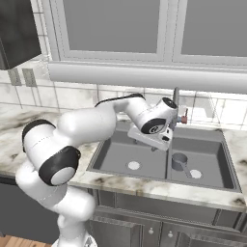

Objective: Move any existing items from the left basin to the right basin for drying. Then move the mug from the counter to the left basin of the sink for washing.

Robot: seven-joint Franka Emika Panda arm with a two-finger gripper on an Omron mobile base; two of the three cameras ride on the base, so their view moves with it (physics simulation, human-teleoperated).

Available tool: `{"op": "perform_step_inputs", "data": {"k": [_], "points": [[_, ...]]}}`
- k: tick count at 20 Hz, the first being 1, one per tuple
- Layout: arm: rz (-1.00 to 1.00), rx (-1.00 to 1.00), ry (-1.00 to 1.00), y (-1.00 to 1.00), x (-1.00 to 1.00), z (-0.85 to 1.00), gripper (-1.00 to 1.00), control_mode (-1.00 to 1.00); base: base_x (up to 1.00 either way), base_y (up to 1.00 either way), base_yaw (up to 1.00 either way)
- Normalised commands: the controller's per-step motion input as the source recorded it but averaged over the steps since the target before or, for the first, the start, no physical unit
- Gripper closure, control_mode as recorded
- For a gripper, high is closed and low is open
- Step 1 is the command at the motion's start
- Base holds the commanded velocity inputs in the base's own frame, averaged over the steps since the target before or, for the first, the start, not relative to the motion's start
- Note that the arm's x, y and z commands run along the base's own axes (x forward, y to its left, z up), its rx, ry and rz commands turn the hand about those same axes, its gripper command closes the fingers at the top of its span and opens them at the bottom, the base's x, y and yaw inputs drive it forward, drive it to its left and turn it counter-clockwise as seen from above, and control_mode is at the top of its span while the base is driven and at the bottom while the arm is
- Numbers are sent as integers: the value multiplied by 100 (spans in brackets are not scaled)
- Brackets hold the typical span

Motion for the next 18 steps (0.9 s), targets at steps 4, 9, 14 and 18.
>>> {"op": "perform_step_inputs", "data": {"k": [4,9,14,18], "points": [[-14,0,8,75,-6,0,-100,-100,0,0,0],[-12,0,5,70,0,0,-100,-100,0,0,0],[-10,-1,1,67,0,1,-100,-100,0,0,0],[-8,-4,0,69,0,0,-100,-100,0,0,0]]}}
